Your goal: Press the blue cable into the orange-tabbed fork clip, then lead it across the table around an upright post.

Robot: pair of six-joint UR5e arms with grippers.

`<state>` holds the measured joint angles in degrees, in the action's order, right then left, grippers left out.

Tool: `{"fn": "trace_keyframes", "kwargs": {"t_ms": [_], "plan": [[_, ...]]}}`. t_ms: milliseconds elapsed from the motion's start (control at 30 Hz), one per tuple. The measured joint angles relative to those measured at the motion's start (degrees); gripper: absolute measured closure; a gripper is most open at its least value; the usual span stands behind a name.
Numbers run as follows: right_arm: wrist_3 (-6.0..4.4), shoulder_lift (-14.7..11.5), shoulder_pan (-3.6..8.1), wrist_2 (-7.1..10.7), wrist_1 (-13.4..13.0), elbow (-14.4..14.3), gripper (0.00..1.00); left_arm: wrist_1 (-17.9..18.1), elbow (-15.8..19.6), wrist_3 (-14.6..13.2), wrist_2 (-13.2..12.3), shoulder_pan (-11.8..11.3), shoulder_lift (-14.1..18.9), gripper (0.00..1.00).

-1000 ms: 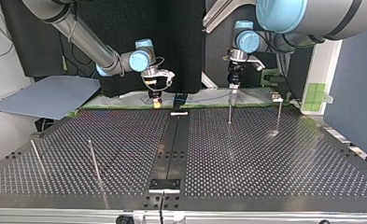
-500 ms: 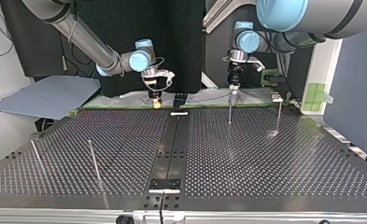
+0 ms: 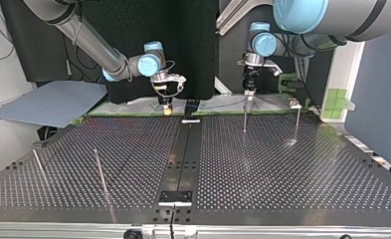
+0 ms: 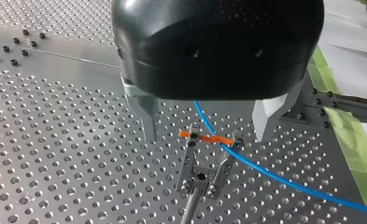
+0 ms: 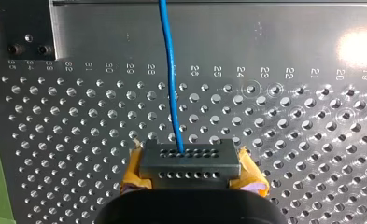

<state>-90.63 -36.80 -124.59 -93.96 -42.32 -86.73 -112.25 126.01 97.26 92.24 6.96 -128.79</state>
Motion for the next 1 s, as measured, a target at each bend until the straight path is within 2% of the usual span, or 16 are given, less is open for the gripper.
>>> {"fn": "trace_keyframes", "kwargs": {"t_ms": [700,1000], "plan": [[0.00,0.1,0.00,-0.01,0.1,0.0,1.00,-0.4,0.0,-0.1,0.0,0.1,0.0,0.00],[0.00,0.2,0.00,0.00,0.7,0.0,1.00,-3.9,-0.2,-4.1,-2.9,1.0,0.0,0.00]]}}
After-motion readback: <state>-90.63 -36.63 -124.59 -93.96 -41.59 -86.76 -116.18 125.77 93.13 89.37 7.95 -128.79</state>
